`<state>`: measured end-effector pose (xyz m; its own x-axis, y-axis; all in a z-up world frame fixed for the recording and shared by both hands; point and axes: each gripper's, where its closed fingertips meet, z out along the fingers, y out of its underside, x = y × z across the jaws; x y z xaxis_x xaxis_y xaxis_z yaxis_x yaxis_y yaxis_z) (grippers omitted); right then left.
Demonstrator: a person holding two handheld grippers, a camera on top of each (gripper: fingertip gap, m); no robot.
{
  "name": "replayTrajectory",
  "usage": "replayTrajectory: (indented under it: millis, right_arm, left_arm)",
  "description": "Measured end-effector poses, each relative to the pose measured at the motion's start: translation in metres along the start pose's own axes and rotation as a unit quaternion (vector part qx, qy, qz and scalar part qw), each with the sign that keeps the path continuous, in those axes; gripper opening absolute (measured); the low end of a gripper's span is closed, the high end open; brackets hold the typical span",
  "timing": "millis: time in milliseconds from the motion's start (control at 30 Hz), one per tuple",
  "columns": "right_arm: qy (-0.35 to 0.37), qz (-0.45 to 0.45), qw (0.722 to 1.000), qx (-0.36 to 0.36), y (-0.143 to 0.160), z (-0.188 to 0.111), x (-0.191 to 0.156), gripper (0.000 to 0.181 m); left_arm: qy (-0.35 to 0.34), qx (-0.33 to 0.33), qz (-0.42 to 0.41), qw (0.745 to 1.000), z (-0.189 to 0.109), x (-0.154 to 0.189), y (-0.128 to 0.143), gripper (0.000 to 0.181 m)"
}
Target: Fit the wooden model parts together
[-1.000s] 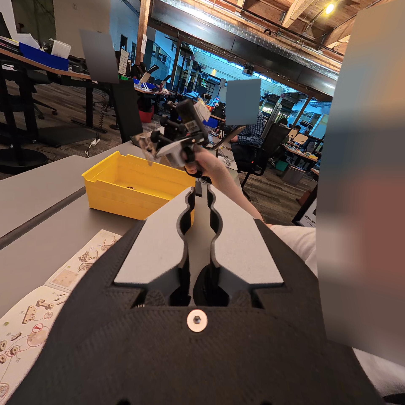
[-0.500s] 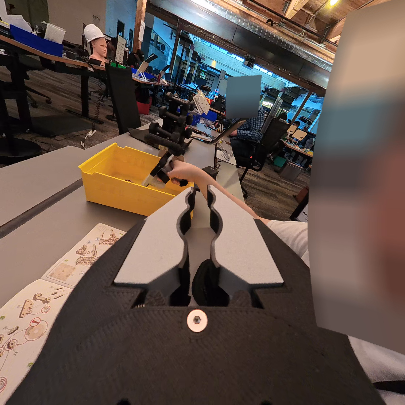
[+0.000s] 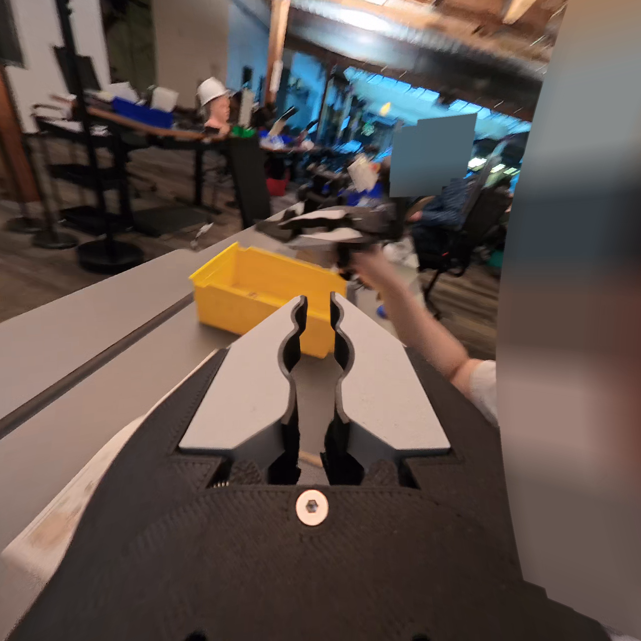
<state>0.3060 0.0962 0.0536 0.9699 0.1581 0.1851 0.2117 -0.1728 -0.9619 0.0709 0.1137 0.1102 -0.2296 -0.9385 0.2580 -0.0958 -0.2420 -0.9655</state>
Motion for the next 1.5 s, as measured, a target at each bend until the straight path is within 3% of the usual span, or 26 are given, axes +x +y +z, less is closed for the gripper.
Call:
replayTrajectory:
  millis: [100,200,300,400,467,533,700,733,900,1067,1333,1400,1500]
  right_arm:
    - [-0.133,0.035,0.987,-0.085,0.027,0.017,-0.106,0.045]
    - [-0.211,0.053,0.967,-0.13,0.067,0.032,-0.19,0.039]
    - [-0.272,-0.021,0.946,-0.176,0.113,0.046,-0.248,0.034]
    - [-0.263,-0.154,0.922,-0.24,0.161,0.063,-0.253,0.03]
    - [-0.281,-0.161,0.91,-0.26,0.176,0.07,-0.254,0.028]
    - [-0.341,-0.115,0.903,-0.234,0.17,0.07,-0.267,0.024]
    - [-0.369,-0.085,0.895,-0.236,0.174,0.073,-0.267,0.021]
    - [-0.378,-0.089,0.891,-0.235,0.174,0.07,-0.27,0.0]
    - [-0.395,-0.103,0.885,-0.223,0.173,0.065,-0.281,0.0]
    - [-0.371,-0.105,0.901,-0.198,0.173,0.061,-0.281,0.0]
    - [-0.356,-0.091,0.916,-0.161,0.154,0.056,-0.295,0.012]
    - [-0.394,-0.056,0.906,-0.147,0.142,0.046,-0.313,0.021]
    - [-0.464,-0.051,0.868,-0.17,0.138,0.02,-0.346,0.039]
  left_arm:
    - [-0.047,-0.047,0.009,0.998,-0.009,-0.013,0.024,0.011]
    - [-0.118,-0.106,0.042,0.986,-0.022,-0.034,0.065,0.011]
    - [-0.127,-0.131,0.053,0.982,-0.029,-0.04,0.102,0.011]
    - [-0.103,-0.148,0.034,0.983,-0.034,-0.038,0.132,0.013]
    - [-0.097,-0.148,0.032,0.984,-0.04,-0.04,0.143,0.014]
    - [-0.098,-0.145,0.034,0.984,-0.048,-0.044,0.15,0.014]
    - [-0.094,-0.121,0.013,0.988,-0.064,-0.053,0.156,0.013]
    - [-0.094,-0.117,0.007,0.989,-0.066,-0.055,0.157,0.013]
    - [-0.097,-0.122,-0.002,0.988,-0.07,-0.063,0.164,0.013]
    - [-0.108,-0.141,-0.005,0.984,-0.073,-0.066,0.171,0.013]
    - [-0.117,-0.13,-0.023,0.984,-0.081,-0.066,0.16,0.013]
    - [-0.119,-0.123,-0.032,0.985,-0.089,-0.064,0.151,0.014]
    - [-0.14,-0.095,-0.024,0.985,-0.112,-0.051,0.13,0.014]
